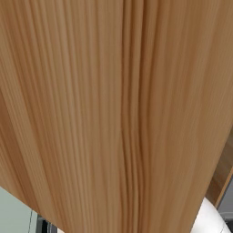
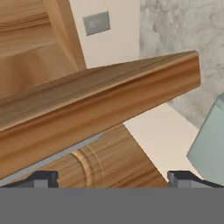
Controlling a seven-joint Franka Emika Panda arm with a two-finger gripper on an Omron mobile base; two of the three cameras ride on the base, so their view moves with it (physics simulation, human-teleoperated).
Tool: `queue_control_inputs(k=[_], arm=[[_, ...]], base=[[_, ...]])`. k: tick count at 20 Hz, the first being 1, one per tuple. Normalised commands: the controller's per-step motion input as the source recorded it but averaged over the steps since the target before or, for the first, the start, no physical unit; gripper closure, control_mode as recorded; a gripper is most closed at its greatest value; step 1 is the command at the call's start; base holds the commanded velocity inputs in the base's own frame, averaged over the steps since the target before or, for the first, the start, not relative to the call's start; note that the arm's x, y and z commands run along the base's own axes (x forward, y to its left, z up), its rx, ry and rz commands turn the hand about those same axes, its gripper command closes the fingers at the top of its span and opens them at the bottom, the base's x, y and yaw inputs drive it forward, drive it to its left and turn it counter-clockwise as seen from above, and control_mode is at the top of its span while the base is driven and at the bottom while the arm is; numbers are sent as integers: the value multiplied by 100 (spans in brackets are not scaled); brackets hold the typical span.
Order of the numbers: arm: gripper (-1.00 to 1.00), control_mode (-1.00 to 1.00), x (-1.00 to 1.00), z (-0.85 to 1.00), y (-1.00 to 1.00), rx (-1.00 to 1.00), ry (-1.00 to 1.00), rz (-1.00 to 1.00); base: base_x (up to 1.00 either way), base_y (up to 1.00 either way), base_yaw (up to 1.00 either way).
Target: Close all open cabinet doors.
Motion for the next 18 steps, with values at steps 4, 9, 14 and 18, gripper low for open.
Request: queue_control_inputs(k=[4,9,14,18], arm=[[-100,-100,38,1,-44,-3,1,-28],[-100,-100,37,0,-44,0,0,-28],[-100,-100,42,0,-41,0,0,-27],[-100,-100,43,0,-38,-1,-1,-27]], base=[[0,0,0],[0,0,0],[0,0,0],[0,0,0]])
